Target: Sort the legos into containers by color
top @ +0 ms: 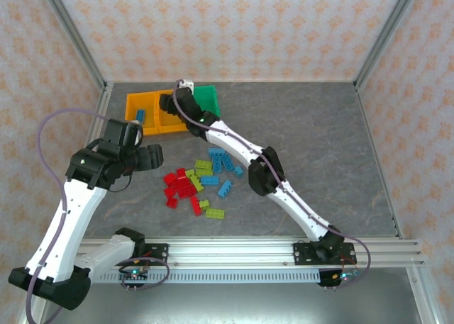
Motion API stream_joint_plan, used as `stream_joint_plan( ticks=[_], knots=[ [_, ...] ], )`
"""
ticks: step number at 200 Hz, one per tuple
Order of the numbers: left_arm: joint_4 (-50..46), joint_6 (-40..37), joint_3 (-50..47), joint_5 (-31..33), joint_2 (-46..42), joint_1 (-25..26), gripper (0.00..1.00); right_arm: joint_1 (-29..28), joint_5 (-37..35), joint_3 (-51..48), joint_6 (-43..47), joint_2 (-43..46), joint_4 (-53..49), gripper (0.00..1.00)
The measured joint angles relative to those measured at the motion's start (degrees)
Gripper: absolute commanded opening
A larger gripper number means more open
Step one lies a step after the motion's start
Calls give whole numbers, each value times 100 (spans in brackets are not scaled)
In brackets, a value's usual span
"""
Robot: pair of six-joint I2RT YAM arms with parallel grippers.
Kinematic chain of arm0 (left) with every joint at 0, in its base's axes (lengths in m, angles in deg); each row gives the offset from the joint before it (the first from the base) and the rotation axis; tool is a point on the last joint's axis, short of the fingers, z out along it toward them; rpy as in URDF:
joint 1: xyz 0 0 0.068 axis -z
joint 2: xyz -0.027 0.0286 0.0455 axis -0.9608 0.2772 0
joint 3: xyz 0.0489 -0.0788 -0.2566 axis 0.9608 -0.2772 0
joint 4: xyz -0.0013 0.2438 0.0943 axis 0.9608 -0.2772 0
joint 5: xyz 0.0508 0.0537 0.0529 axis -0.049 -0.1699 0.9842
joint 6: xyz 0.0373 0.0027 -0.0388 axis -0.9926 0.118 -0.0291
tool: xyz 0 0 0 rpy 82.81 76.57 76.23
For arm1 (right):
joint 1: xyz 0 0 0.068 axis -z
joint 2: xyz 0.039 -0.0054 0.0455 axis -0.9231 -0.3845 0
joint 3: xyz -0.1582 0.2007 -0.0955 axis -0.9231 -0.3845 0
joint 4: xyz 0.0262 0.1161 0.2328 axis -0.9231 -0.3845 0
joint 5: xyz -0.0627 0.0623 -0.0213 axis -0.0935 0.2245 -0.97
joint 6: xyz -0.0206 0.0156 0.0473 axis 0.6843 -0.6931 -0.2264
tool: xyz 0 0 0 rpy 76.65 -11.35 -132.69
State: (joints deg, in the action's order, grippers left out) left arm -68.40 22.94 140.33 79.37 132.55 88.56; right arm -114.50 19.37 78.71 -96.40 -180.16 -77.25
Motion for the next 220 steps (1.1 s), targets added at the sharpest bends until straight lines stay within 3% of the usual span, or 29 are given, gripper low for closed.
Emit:
stream_joint_plan(
  ticks=[30, 62, 80, 108, 153, 185, 220],
  knots=[
    [17, 116, -61, 57, 133, 0, 90, 142, 361, -31, 20, 142, -96, 75],
    [22, 787, -173, 278, 323, 0, 76, 153, 763, -811, 247, 1088, -887, 86],
    [160, 1106, -348, 295, 452, 0, 70, 142, 966, -1458, 297, 2020, -1488, 89],
    [566, 1731, -896, 127, 754, -63, 70, 142, 1097, -2791, 302, 3757, -2260, 93],
    [1311, 2684, -1523, -459, 2096, -348, 71, 153, 1154, -5405, 282, 6048, -2774, 97],
    [1797, 2881, -1657, -627, 2750, -345, 73, 157, 1150, -6432, 365, 6419, -3075, 97],
    [2142, 3003, -1659, -752, 3202, -345, 73, 157, 1128, -6651, 610, 6430, -3359, 98]
  ],
)
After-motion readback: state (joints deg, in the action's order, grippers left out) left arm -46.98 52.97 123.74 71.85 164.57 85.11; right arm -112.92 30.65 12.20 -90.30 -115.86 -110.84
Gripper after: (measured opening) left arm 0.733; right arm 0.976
